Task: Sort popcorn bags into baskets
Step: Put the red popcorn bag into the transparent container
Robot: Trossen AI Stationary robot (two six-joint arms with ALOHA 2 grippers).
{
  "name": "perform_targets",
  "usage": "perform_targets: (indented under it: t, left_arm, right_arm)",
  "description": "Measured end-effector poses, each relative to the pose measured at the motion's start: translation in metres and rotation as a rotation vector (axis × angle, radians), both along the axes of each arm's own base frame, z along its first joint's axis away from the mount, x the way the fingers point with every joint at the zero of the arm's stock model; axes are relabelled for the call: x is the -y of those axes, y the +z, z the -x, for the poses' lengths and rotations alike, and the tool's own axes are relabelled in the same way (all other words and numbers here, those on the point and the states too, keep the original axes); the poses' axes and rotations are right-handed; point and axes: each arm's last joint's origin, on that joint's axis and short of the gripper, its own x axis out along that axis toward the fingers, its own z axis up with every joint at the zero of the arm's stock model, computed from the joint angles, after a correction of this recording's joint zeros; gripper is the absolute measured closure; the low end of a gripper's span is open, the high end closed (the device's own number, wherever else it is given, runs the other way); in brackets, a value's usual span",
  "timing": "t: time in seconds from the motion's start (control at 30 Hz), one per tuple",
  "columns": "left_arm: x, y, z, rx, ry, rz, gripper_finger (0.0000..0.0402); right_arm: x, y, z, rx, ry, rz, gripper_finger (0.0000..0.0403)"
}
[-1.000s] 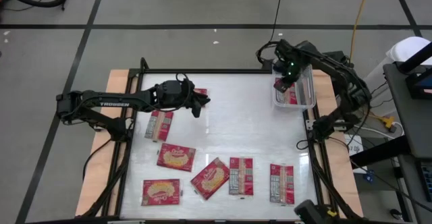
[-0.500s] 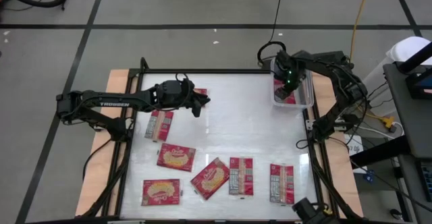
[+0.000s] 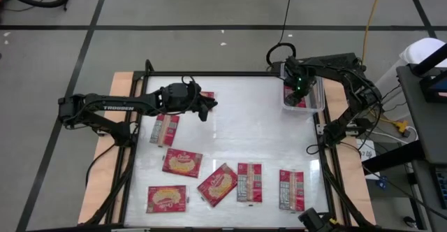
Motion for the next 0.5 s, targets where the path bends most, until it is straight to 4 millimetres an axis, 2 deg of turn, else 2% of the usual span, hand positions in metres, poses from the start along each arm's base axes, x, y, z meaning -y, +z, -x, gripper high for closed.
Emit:
perform_targets:
  t: [0.1,0.3,0.5]
  left_arm:
    - [0.0000,0.0000,0.0000,0.000,0.000,0.000,0.0275]
    - [0.0000,0.0001,0.0000,0.001,0.001,0.002,0.0275]
    - [0.0000,0.0001,0.0000,0.002,0.002,0.003,0.0275]
  right_arm:
    - [-0.0007,-0.0003,-0.0028,0.005,0.010,0.008,0.0264]
    - [0.0008,-0.0007,-0.0038,0.011,0.003,0.025,0.0383]
    - [-0.0009,0.0032,-0.0028,0.013,0.001,0.031,0.0398]
